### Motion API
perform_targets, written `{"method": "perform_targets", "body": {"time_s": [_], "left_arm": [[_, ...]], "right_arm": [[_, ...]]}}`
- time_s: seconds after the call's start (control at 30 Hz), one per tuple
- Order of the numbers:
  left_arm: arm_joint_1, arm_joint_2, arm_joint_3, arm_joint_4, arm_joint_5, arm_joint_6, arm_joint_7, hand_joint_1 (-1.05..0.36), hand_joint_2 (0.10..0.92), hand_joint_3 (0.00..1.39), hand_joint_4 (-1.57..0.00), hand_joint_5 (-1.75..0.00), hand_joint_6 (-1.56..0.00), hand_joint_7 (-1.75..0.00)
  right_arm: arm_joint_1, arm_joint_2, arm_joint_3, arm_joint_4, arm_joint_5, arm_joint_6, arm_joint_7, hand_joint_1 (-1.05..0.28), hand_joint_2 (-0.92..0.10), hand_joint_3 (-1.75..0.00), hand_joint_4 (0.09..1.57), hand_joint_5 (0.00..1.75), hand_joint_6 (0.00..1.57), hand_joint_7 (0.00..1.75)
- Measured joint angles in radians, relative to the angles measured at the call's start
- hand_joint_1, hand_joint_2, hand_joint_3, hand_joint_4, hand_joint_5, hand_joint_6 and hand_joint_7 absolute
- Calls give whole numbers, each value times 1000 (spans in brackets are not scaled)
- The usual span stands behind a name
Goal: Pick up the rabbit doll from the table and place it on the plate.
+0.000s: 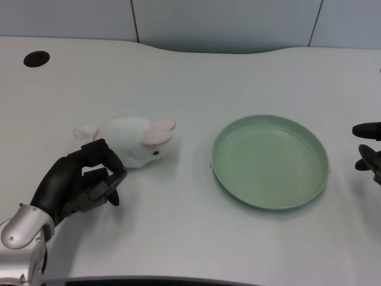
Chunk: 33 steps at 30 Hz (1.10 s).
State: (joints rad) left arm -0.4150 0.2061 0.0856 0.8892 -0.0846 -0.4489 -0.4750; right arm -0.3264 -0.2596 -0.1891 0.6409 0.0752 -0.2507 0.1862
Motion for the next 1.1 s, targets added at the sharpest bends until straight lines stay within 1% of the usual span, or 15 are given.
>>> {"method": "perform_targets", "body": {"time_s": [0.23,0.5,0.6,0.7,0.8,0.87,0.9,0.97,1.1], "left_arm": [[0,0,-4,7,5,0,0,-534,921,433,-662,-1746,-448,-1746],[0,1,-5,7,6,0,1,-529,921,430,-654,-1746,-442,-1746],[4,1,-9,6,36,-32,38,-532,921,426,-639,-1746,-439,-1746],[10,4,-17,4,86,-109,103,-522,921,438,-622,-1746,-420,-1746],[16,18,-43,4,222,-258,282,-500,921,452,-612,-1746,-401,-1746],[17,45,-75,-19,359,-312,433,-495,921,480,-630,-1746,-405,-1746],[16,66,-94,-38,440,-319,515,-495,921,485,-633,-1746,-405,-1746],[16,107,-134,-84,595,-318,667,-495,921,429,-657,-1746,-439,-1729],[3,185,-225,-192,881,-232,964,-498,921,344,-635,-1746,-480,-1649]], "right_arm": [[0,0,0,0,2,0,2,-208,-921,-369,374,1352,447,906],[0,0,0,-1,1,1,1,-202,-921,-367,380,1334,464,917],[0,0,0,-1,1,0,1,-205,-921,-367,386,1336,467,920],[0,0,1,-1,1,0,1,-210,-921,-365,389,1337,466,920],[0,0,2,-1,-2,0,0,-216,-921,-359,385,1331,456,915],[0,0,3,-1,-4,-1,-1,-211,-921,-363,391,1333,450,910],[0,0,4,-1,-5,-1,-1,-209,-921,-364,392,1333,449,909],[0,1,4,-1,-5,-1,-2,-198,-921,-365,404,1341,452,909],[1,5,4,-1,-5,-6,-3,-202,-921,-356,406,1344,464,915]]}}
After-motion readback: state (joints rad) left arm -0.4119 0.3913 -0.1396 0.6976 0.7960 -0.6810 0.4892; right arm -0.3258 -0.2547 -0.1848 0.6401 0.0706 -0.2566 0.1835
